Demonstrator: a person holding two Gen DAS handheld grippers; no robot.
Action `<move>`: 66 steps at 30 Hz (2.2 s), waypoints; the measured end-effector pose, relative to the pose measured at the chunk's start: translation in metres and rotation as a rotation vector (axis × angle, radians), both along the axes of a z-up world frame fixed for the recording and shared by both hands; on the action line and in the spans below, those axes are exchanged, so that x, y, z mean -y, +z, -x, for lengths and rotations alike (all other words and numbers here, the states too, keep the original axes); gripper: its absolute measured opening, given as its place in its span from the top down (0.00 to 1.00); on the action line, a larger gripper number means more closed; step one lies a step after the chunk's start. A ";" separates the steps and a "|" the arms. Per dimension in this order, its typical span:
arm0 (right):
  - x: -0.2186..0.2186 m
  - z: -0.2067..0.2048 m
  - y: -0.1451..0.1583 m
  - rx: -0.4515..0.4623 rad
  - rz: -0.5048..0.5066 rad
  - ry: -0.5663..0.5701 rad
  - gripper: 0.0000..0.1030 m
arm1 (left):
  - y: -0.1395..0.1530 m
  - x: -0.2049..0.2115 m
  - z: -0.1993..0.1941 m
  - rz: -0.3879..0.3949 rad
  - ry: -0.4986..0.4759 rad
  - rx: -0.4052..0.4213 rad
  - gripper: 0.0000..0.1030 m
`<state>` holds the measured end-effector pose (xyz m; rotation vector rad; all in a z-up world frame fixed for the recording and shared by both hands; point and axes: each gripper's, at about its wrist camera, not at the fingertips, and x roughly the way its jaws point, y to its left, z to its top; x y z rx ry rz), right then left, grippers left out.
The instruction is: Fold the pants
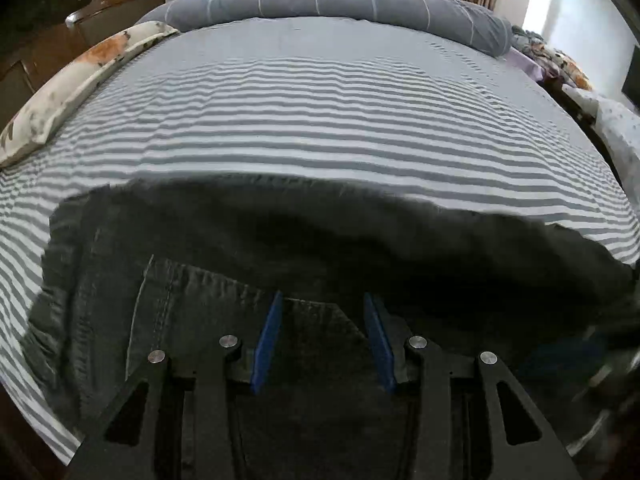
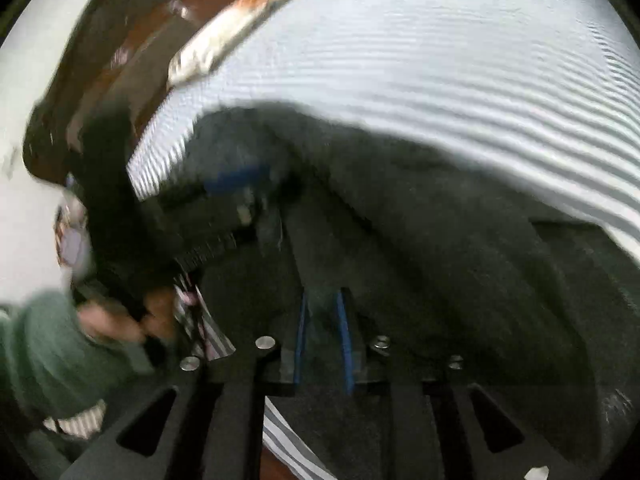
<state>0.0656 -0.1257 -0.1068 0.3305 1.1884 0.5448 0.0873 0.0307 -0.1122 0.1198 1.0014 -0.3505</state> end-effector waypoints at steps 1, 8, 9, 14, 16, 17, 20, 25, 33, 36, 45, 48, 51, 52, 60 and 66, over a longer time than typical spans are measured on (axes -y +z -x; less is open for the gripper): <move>0.009 -0.003 0.009 0.024 -0.021 -0.046 0.77 | -0.001 0.001 0.001 -0.012 -0.010 0.011 0.58; 0.081 -0.040 0.020 0.015 -0.123 -0.335 0.67 | -0.005 0.001 0.004 -0.013 -0.018 0.038 0.58; 0.083 -0.048 0.014 -0.013 -0.123 -0.336 0.67 | -0.004 0.001 0.004 -0.012 -0.020 0.041 0.58; 0.064 -0.066 -0.018 -0.141 -0.187 -0.257 0.69 | 0.021 -0.011 0.003 0.076 -0.006 0.070 0.58; 0.036 -0.054 -0.023 -0.146 -0.162 -0.164 0.70 | 0.041 -0.021 0.003 0.147 0.008 0.110 0.58; 0.026 -0.050 -0.026 -0.145 -0.145 -0.142 0.70 | 0.048 -0.023 0.002 0.167 0.016 0.122 0.58; 0.005 -0.033 -0.034 -0.130 -0.082 -0.093 0.70 | 0.063 -0.021 -0.005 0.186 0.005 0.146 0.58; 0.011 -0.027 -0.033 -0.121 -0.100 -0.116 0.70 | 0.049 0.006 -0.014 0.133 -0.056 0.112 0.58; 0.034 -0.029 -0.019 -0.110 -0.152 -0.172 0.69 | 0.006 0.014 -0.015 0.004 -0.054 0.067 0.58; 0.052 -0.037 -0.018 -0.118 -0.199 -0.249 0.66 | 0.004 0.013 -0.014 0.002 -0.057 0.077 0.58; 0.049 -0.039 -0.042 -0.219 -0.228 -0.296 0.66 | -0.002 0.006 -0.011 0.033 -0.049 0.080 0.58; 0.043 -0.043 -0.046 -0.217 -0.257 -0.283 0.65 | -0.002 0.003 -0.010 0.043 -0.046 0.080 0.58; 0.035 -0.050 -0.047 -0.209 -0.280 -0.269 0.65 | -0.002 0.001 -0.010 0.045 -0.044 0.079 0.58; 0.035 -0.050 -0.044 -0.203 -0.292 -0.269 0.68 | -0.002 -0.001 -0.010 0.050 -0.044 0.078 0.58; 0.057 -0.064 0.017 -0.014 -0.270 -0.303 0.94 | 0.032 -0.025 -0.001 0.104 -0.012 0.136 0.58; 0.058 -0.121 0.011 -0.038 -0.116 -0.337 0.94 | 0.032 -0.027 0.012 0.071 -0.050 0.128 0.58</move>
